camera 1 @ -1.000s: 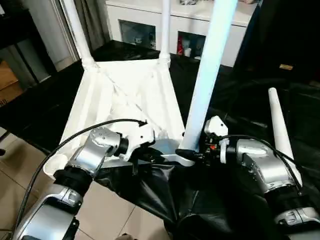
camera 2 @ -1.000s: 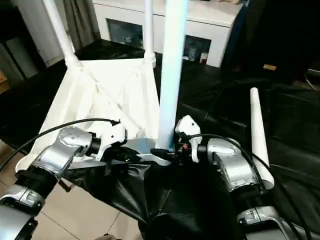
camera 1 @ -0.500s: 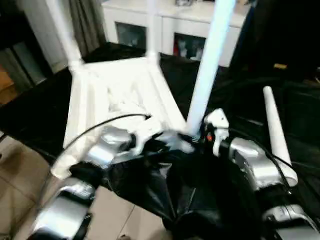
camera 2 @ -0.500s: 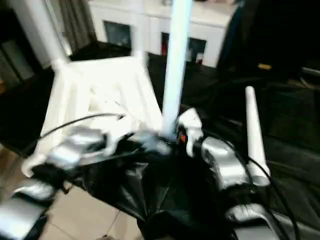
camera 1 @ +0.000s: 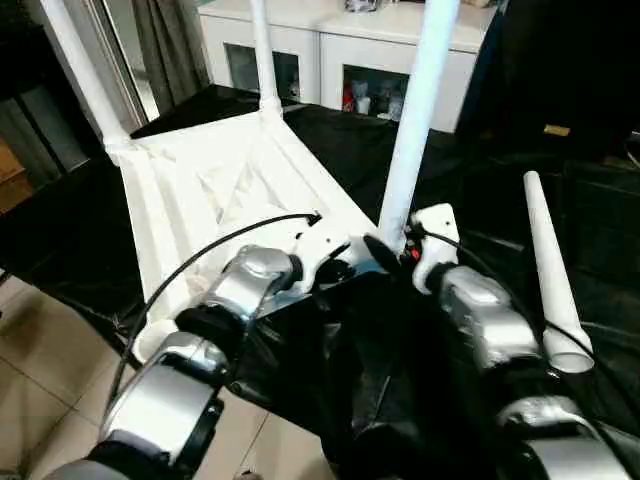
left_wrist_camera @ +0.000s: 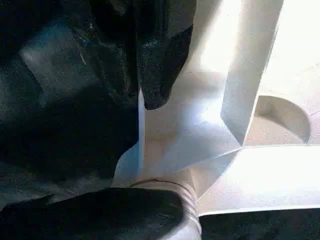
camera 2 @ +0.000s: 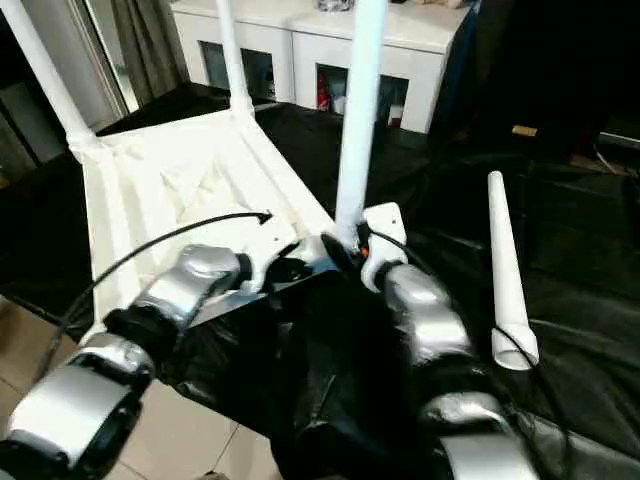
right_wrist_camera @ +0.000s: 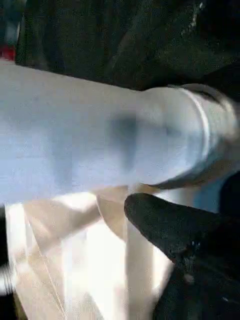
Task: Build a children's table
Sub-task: Rotate leg to tighten
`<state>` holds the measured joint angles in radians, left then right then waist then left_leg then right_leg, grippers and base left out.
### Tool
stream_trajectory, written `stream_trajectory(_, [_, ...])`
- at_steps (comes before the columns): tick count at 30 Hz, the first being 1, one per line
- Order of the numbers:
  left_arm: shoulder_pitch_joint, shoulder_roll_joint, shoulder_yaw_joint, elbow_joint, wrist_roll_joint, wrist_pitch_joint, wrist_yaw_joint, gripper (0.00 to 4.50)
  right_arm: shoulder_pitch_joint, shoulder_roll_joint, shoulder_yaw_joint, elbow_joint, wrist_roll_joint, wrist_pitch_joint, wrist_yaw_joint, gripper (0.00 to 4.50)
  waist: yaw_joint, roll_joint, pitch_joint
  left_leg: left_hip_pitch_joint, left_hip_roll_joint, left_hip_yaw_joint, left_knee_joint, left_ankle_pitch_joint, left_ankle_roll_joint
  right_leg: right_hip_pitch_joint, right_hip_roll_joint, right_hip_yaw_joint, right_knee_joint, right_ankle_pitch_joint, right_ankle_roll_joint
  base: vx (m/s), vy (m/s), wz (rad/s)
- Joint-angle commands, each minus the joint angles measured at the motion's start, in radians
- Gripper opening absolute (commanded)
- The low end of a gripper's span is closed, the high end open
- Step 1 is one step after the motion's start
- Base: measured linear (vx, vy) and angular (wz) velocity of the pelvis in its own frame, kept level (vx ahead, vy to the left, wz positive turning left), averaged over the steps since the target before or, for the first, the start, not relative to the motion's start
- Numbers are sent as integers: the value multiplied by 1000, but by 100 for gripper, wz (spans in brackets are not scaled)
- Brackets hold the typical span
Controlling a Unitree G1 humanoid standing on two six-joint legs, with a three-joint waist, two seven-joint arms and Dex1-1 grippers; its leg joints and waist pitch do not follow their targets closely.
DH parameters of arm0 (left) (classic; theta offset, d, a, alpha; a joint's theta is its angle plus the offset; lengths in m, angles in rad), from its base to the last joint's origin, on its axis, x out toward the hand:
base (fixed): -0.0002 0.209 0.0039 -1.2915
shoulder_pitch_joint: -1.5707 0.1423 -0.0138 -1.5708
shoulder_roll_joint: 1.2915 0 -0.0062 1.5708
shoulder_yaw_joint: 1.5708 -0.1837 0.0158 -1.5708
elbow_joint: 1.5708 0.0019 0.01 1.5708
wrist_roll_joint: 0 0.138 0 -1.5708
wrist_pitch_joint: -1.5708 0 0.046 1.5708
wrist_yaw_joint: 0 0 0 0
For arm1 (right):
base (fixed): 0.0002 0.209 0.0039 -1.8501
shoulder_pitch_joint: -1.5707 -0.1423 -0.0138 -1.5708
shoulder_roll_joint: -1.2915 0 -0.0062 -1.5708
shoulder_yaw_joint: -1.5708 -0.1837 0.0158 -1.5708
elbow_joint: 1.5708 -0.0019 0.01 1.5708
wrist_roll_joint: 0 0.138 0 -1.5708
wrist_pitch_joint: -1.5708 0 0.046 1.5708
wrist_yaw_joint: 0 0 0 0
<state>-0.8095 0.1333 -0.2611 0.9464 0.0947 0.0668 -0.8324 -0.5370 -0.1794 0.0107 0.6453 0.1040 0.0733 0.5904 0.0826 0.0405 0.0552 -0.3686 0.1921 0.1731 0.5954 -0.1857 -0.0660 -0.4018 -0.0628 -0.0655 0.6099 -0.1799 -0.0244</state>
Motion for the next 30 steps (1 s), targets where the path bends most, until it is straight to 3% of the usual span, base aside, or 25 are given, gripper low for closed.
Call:
stream_trajectory(1, [10, 9, -2, -63, -28, -58, -64, 0, 21, 0, 86, -35, 11, 3, 142, 355, 4, -16, -68, 1, 33, -10, -65, -155, 85, 60, -84, 46, -84, -230, -191, 0, 0, 0])
stream_trajectory(6, [56, 62, -20, -126, -38, -82, -173, 0, 42, -83, 99, -83, 23, 6, 270, 355, 5, -13, -69, 4, 37, -9, -66, -160, 83, 56, -81, 45, -80, -214, -211, 0, 0, 0])
stream_trajectory(11, [143, 154, -44, -277, -97, -65, -400, 0, 68, -180, 121, -151, 53, 27, 463, 355, 10, -14, -71, 3, 45, -8, -65, -144, 93, 56, -82, 47, -69, -157, -233, 0, 0, 0])
stream_trajectory(14, [162, 187, -47, -315, -98, -55, -447, 0, 69, -198, 141, -152, 49, 26, 510, 340, 13, -12, -72, 7, 45, -6, -62, -139, 97, 51, -80, 47, -66, -131, -247, 0, 0, 0])
stream_trajectory(17, [162, 195, -47, -315, -95, -57, -447, 0, 68, -197, 150, -149, 42, 22, 520, 319, 15, -11, -68, 7, 43, -6, -65, -160, 82, 51, -80, 46, -71, -171, -237, 0, 0, 0])
stream_trajectory(20, [163, 199, -44, -322, -95, -52, -444, 0, 70, -190, 152, -157, 47, 33, 526, 288, 15, -17, -68, 6, 42, -6, -66, -166, 73, 53, -82, 47, -74, -199, -223, 0, 0, 0])
stream_trajectory(24, [164, 192, -29, -334, -90, -28, -404, 0, 82, -182, 153, -179, 64, 56, 522, 279, 16, -15, -70, 5, 42, -6, -65, -141, 75, 53, -80, 47, -69, -179, -219, 0, 0, 0])
stream_trajectory(27, [135, 159, -11, -282, -60, -11, -293, 0, 83, -154, 132, -158, 60, 69, 446, 277, 15, -17, -69, 4, 39, -6, -64, -138, 74, 53, -81, 47, -71, -178, -220, 0, 0, 0])
stream_trajectory(29, [73, 95, 30, -175, -37, -2, -95, 0, 68, -90, 83, -92, 38, 76, 251, 277, 11, -19, -66, 10, 33, -2, -62, -159, 59, 45, -79, 48, -82, -237, -207, 0, 0, 0])
stream_trajectory(30, [62, 84, 36, -159, -35, 3, -63, 0, 66, -79, 76, -80, 31, 76, 215, 277, 10, -18, -66, 13, 33, -3, -63, -164, 49, 44, -80, 48, -84, -256, -204, 0, 0, 0])
